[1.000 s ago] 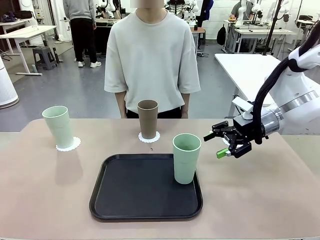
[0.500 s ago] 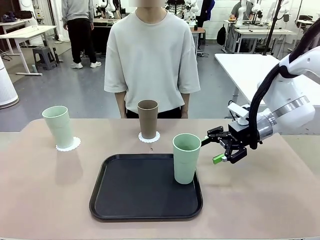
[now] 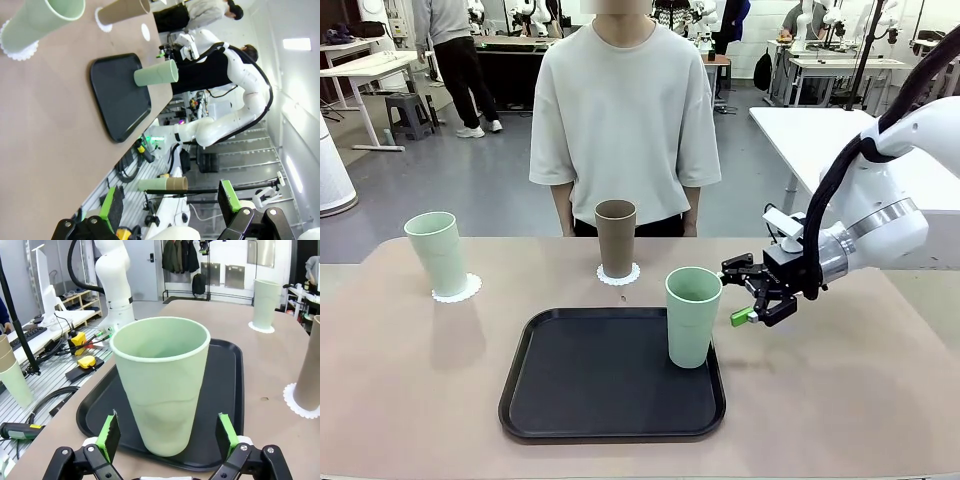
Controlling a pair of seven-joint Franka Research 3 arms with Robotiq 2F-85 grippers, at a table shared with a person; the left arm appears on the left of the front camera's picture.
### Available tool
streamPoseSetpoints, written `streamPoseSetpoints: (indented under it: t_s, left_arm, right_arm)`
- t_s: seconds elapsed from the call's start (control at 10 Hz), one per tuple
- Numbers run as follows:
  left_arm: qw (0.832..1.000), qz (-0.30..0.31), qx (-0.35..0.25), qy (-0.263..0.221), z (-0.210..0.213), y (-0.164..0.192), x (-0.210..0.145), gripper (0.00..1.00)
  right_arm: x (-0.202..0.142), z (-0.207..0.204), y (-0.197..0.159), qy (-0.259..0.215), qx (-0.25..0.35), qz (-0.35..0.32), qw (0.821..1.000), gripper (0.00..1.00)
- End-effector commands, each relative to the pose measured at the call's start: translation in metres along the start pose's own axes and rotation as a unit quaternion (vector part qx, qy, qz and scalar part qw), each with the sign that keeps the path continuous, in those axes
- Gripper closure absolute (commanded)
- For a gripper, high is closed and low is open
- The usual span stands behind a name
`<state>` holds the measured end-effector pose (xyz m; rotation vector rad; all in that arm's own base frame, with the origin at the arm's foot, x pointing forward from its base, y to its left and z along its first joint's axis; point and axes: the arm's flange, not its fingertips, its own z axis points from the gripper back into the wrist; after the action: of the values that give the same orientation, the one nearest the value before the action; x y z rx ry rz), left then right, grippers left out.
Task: Place coasters on the table and set cups on them.
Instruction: Take one Reusable plastic cup from the Flat Tray and place it on a coaster set by the human.
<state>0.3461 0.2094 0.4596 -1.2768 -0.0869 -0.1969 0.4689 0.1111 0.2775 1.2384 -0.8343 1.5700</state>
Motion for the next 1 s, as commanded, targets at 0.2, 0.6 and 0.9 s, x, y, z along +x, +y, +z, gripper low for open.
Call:
streamPoseSetpoints:
  t_s: [0.2,0.6,0.9]
  left_arm:
    - [1.0,0.008,0.001,-0.011,-0.001,-0.004,0.0,0.0]
    - [1.0,0.008,0.001,-0.011,-0.001,-0.004,0.0,0.0]
    - [1.0,0.008,0.001,-0.011,-0.001,-0.004,0.0,0.0]
  right_arm:
    - [-0.008,-0.01,-0.013,-0.02,-0.001,-0.001,1.0,0.0]
    - [-0.01,-0.018,-0.012,-0.018,0.012,-0.004,1.0,0.0]
    - [-0.015,-0.028,-0.015,-0.014,0.022,-0.011,1.0,0.0]
